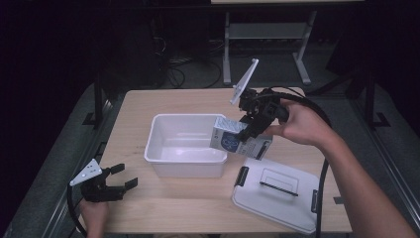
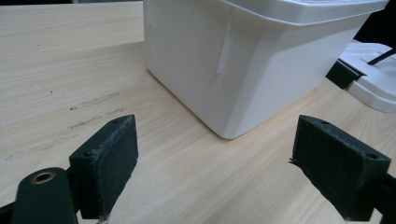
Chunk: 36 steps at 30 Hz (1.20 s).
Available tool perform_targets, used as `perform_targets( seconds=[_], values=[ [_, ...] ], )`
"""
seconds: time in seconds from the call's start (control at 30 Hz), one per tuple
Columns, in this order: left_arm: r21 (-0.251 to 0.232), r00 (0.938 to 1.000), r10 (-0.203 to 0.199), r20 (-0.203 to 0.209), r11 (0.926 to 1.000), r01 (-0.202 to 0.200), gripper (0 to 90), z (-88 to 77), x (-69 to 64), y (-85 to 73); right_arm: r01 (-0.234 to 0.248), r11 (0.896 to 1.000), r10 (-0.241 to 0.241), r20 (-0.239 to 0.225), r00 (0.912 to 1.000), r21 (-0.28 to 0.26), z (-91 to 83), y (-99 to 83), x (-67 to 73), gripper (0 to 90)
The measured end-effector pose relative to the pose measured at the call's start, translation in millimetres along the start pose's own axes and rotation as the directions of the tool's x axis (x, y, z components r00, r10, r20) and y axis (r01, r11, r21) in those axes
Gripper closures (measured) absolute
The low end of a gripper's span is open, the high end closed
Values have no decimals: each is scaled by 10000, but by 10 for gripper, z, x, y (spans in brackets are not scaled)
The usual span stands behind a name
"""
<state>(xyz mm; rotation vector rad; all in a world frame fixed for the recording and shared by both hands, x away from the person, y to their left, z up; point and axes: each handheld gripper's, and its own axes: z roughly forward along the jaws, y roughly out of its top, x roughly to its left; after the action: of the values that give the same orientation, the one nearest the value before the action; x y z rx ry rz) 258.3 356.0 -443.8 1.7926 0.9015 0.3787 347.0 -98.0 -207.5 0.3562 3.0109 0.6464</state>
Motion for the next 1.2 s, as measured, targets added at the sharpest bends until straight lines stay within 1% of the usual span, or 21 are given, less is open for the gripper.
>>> perform_targets(
  seconds=[0.13,0.27,0.3,0.43,0.63,0.67,0.7,0.77,1.0,1.1,1.2],
  values=[
    [-5,10000,5,0,10000,-5,134,-3,2,1,106,9999,-106,-15,9999,8,8,50,7,551],
    [-7,10000,16,10,10000,-16,134,-2,1,1,79,10000,-79,-32,10000,25,9,97,16,552],
    [-5,10000,29,16,10000,-29,134,-1,1,2,170,9999,-170,-37,9998,29,12,109,12,551],
    [5,10000,47,25,10000,-47,134,1,0,2,149,9999,-149,-104,9998,15,29,156,21,551],
    [-7,10000,22,30,10000,-22,134,0,1,3,291,9996,-291,-126,9995,51,60,218,20,551],
    [-6,10000,32,35,10000,-32,134,-1,2,4,245,9997,-245,-136,9996,66,65,231,25,551],
    [-8,10000,36,33,10000,-36,134,-1,1,4,330,9994,-329,-150,9993,80,71,243,22,551],
    [-13,10000,37,29,10000,-37,134,-2,2,5,348,9993,-347,-138,9993,111,82,272,28,551],
    [-33,10000,52,37,10000,-52,134,-7,4,6,497,9987,-494,-202,9986,143,155,366,22,551],
    [-94,10000,-5,33,10000,6,134,-6,2,6,578,9982,-573,-254,9980,189,220,426,9,551],
    [-77,10000,32,29,10000,-31,134,-7,7,7,653,9975,-645,-288,9975,262,277,473,-1,551]
  ],
)
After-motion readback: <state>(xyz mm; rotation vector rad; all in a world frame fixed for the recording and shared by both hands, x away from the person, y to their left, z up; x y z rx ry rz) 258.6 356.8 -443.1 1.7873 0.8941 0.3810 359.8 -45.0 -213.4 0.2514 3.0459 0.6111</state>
